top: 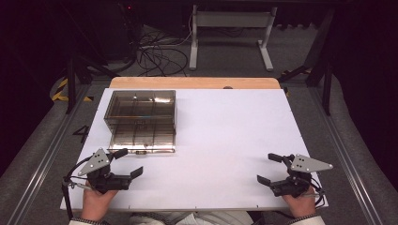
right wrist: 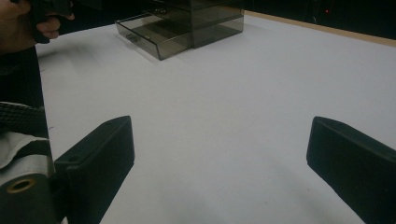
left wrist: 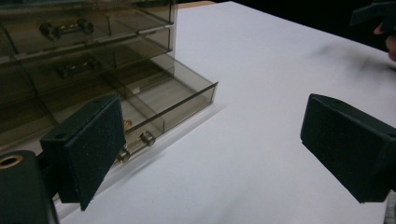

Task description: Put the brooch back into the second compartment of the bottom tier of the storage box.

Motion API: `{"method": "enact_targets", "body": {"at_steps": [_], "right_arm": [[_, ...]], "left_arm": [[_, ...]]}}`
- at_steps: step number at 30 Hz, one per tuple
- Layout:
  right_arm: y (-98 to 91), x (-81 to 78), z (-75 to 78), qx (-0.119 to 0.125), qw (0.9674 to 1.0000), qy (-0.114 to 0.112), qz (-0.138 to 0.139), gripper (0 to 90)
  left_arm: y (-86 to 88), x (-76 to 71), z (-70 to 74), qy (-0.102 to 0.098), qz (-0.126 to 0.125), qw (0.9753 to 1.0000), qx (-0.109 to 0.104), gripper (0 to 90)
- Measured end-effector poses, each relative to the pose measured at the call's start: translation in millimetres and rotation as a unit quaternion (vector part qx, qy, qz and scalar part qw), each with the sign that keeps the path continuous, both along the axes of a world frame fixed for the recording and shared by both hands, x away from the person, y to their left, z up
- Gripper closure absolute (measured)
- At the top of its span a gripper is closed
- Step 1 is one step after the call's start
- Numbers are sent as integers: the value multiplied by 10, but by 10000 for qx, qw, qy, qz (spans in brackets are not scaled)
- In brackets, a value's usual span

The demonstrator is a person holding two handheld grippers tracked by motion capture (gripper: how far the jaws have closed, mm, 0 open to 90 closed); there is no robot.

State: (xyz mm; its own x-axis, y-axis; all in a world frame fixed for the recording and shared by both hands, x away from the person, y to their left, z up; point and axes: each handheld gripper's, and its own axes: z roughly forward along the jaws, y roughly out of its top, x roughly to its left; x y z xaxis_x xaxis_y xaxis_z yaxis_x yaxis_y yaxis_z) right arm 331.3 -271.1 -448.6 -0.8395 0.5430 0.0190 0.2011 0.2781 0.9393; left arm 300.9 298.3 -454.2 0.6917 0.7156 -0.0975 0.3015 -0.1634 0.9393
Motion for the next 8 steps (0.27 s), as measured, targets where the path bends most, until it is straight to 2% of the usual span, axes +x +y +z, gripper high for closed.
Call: {"method": "enact_targets", "body": {"at_steps": [4,6,8], "right_arm": [[-2,2,-3,-9,10000,-4,-2,83],[-3,5,-4,-18,10000,3,-1,83],[-4,7,-4,-19,10000,-2,1,83]], "left_arm": [[-10,-7,-75,78,12,9999,115,74],[-15,-10,-87,13,54,9997,238,71],[-15,-19,-80,-46,71,9997,225,65]]}}
